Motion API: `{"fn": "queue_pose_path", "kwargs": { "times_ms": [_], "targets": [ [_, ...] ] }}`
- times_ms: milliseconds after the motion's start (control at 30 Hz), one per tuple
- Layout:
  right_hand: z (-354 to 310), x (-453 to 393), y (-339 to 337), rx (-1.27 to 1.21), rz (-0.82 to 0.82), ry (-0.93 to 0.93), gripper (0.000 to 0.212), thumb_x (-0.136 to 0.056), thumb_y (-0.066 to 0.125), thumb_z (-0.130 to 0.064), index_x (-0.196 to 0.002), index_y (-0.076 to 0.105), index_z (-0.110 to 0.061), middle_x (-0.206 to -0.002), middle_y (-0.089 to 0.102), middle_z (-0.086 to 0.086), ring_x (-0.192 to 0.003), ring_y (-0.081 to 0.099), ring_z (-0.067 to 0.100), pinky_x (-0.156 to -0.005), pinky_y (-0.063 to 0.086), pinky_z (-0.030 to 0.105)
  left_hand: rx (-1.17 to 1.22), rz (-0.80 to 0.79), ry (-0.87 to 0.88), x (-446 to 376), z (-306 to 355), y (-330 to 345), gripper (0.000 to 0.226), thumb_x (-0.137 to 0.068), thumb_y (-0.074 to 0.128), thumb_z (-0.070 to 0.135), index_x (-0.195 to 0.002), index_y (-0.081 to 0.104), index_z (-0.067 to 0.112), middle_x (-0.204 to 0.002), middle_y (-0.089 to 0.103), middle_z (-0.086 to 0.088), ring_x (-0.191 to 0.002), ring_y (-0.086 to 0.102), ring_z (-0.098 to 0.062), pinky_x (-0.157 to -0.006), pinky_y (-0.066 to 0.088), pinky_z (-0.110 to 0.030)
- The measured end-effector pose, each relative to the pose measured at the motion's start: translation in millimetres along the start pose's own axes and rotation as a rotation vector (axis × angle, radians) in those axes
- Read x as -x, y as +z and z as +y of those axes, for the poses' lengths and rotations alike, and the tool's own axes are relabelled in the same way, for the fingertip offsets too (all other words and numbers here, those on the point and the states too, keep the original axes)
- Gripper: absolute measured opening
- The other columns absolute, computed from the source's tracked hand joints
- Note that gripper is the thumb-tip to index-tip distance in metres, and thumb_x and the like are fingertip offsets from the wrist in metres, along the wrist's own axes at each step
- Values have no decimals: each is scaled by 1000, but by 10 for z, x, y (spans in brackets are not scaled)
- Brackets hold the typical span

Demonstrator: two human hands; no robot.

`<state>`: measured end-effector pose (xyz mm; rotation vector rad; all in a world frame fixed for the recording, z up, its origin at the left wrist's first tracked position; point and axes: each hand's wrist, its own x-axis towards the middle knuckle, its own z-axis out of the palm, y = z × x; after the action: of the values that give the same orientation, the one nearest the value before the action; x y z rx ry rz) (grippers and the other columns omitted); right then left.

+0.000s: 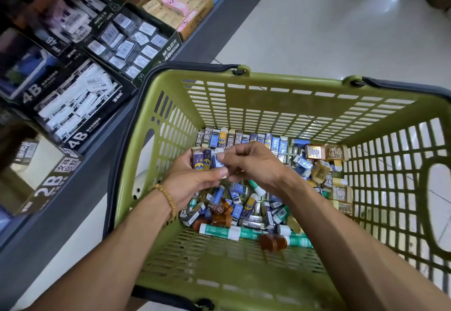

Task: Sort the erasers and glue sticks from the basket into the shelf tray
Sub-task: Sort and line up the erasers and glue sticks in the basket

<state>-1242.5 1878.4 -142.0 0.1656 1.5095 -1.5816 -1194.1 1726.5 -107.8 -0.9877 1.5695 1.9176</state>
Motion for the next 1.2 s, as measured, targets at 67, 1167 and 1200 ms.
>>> {"fn": "queue_pose_path", "kwargs": {
  "times_ms": [67, 1167, 1200],
  "targets": [
    [4, 8, -35, -70, 4, -10, 12, -94, 65, -11, -84, 70, -9, -64, 69, 3, -57, 64, 10, -59, 56, 21, 73, -8, 2, -12, -5, -23, 46, -63, 73, -6, -103, 56, 8, -85, 75, -2, -80, 73, -18, -76, 60, -32],
    [95, -361, -102, 542, 318, -146, 29, -100, 49, -12, -123, 68, -10, -118, 68, 2, -91, 61, 12, -81, 53, 25, 101, 174, -39, -52, -17, 7, 24, -80, 67, -11, -86, 53, 8, -95, 64, -11, -89, 66, -23, -75, 59, -33],
    [73, -324, -86, 489, 338, -151, 25, -100, 52, -14, -117, 70, -10, -109, 69, -1, -85, 62, 10, -75, 51, 21, 94, 174, -43, -47, -14, 9, 22, -80, 67, -11, -87, 55, 6, -93, 65, -11, -86, 66, -22, -75, 59, -34]
  ]
}}
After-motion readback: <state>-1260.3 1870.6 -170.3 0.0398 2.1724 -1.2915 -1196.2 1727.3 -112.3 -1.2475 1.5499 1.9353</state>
